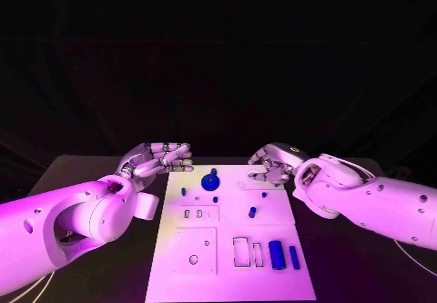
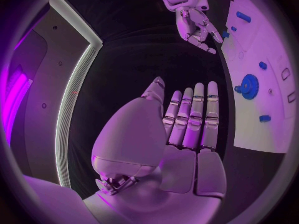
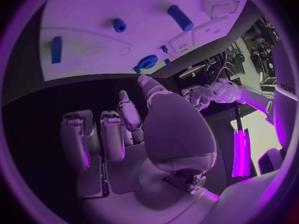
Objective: Assemble the parts on the task board
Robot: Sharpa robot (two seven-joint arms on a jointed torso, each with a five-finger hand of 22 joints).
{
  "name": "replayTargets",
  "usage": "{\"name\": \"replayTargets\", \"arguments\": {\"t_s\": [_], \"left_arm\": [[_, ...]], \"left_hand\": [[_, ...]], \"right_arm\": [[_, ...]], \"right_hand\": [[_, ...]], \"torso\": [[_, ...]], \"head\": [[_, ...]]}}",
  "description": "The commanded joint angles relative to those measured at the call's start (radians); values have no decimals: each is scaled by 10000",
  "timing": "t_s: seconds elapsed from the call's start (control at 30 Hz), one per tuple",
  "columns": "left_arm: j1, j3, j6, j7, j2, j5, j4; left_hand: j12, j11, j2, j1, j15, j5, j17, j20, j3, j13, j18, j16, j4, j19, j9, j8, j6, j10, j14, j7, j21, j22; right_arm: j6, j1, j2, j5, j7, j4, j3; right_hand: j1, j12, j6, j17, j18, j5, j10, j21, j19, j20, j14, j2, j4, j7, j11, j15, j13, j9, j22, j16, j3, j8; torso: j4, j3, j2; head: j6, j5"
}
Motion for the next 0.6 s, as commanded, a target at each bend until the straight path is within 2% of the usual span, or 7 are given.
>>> {"name": "replayTargets", "arguments": {"t_s": [0.03,0.17,0.43,0.6], "left_arm": [[10,3,189,112,38,21,-52],[8,-3,197,126,72,22,-129],[2,-17,203,116,142,22,-263],[-1,-21,205,115,168,22,-303]], "left_hand": [[-54,14,-19,84,-10,31,15,3,9,-12,106,-65,-75,-46,-10,-46,-56,-45,-63,39,63,11],[-55,14,-20,86,-10,31,15,3,8,-12,106,-66,-77,-47,-10,-47,-56,-45,-62,38,64,11],[-56,13,-19,90,-11,31,17,3,9,-11,106,-67,-80,-50,-9,-48,-55,-43,-61,35,65,12],[-56,13,-19,90,-11,31,17,3,9,-11,106,-67,-80,-50,-9,-48,-55,-43,-61,35,65,12]], "right_arm": [[790,29,-488,1722,1658,-82,-1],[999,19,-867,2011,1959,-391,-4],[1087,-189,-1018,2195,2154,-1037,-14],[1049,-297,-853,2193,2095,-1359,-18]], "right_hand": [[225,-72,26,1977,35,-127,-89,-81,768,-44,879,-72,-175,22,25,-67,-46,11,2338,-68,22,-52],[475,-140,-110,1937,48,-177,-144,-124,730,-36,868,-116,-349,45,41,-55,-111,-22,2300,-92,59,-149],[565,-145,-160,1940,52,-85,-141,-136,720,-26,869,-110,-408,68,58,-42,-111,-35,2291,-92,83,-190],[582,-136,-156,1950,51,-25,-131,-135,722,-22,871,-103,-420,75,64,-37,-101,-35,2293,-88,93,-192]], "torso": [[-103,16,-97],[-155,50,-131],[-160,123,-141],[-129,111,-136]], "head": [[3,-16],[-1,-74],[-28,-62],[-55,-73]]}}
